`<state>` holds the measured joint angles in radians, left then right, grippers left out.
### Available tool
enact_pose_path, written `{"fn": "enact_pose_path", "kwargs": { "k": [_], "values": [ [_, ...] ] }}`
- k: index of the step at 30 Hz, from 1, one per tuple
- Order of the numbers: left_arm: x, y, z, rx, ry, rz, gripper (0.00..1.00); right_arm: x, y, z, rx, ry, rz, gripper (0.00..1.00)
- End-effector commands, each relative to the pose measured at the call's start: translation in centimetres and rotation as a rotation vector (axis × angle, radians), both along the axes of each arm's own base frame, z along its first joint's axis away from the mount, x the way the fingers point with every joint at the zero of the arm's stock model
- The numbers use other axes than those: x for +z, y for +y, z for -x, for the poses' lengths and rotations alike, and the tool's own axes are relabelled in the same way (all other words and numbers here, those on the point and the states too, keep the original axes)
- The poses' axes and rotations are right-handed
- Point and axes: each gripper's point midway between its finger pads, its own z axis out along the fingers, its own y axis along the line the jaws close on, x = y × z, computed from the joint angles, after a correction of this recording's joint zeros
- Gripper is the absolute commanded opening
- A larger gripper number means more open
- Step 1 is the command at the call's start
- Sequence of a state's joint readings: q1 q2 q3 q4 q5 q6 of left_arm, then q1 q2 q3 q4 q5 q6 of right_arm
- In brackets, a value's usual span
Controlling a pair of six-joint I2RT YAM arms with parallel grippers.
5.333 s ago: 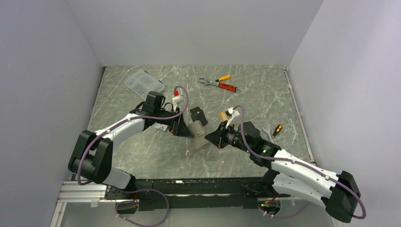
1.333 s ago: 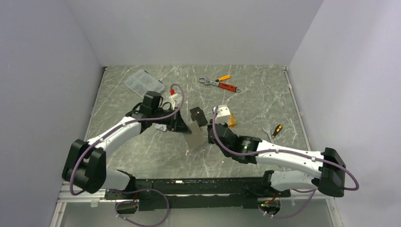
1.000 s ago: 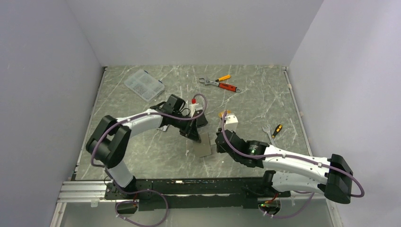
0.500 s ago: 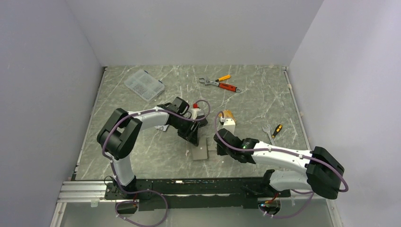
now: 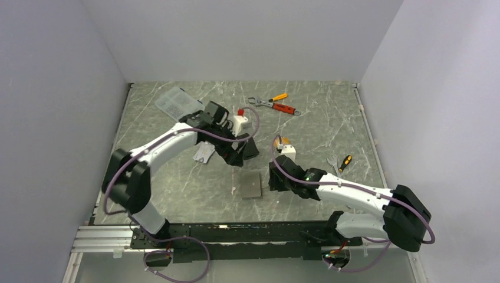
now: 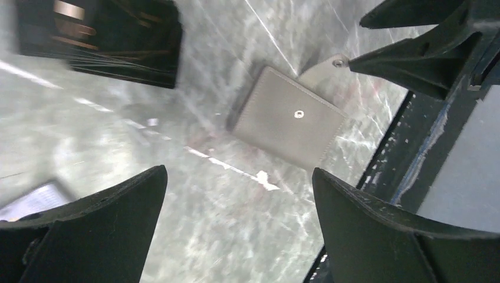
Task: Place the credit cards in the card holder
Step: Place the card holder at the center of the board.
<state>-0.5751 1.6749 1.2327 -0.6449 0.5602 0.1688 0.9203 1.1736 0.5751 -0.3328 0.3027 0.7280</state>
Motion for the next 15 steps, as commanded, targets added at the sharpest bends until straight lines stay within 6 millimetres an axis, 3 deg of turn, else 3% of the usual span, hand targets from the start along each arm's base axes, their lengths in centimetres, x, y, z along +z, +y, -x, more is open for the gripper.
{"fn": "enact_pose_path", "kwargs": {
  "k": [1,7,11,15],
  "values": [
    [5.5,4.1,-3.0,0.073,-0.221,-0.015,0.99,6.2,1.4,-2.4,0.014,-0.106,-0.067,0.52],
    [4.2,12.3,-8.5,0.431,-0.194,-0.039,0.99,12.5,2.3,-5.9,0.02,-0.211,-0.117,0.63],
    [2.2,14.7,-10.4,0.543,-0.191,-0.071,0.99,15.8,4.5,-8.4,0.049,-0.269,-0.166,0.63],
    [0.0,15.2,-11.4,0.583,-0.142,-0.097,0.99,16.4,8.9,-10.6,0.119,-0.257,-0.241,0.61]
  ]
}}
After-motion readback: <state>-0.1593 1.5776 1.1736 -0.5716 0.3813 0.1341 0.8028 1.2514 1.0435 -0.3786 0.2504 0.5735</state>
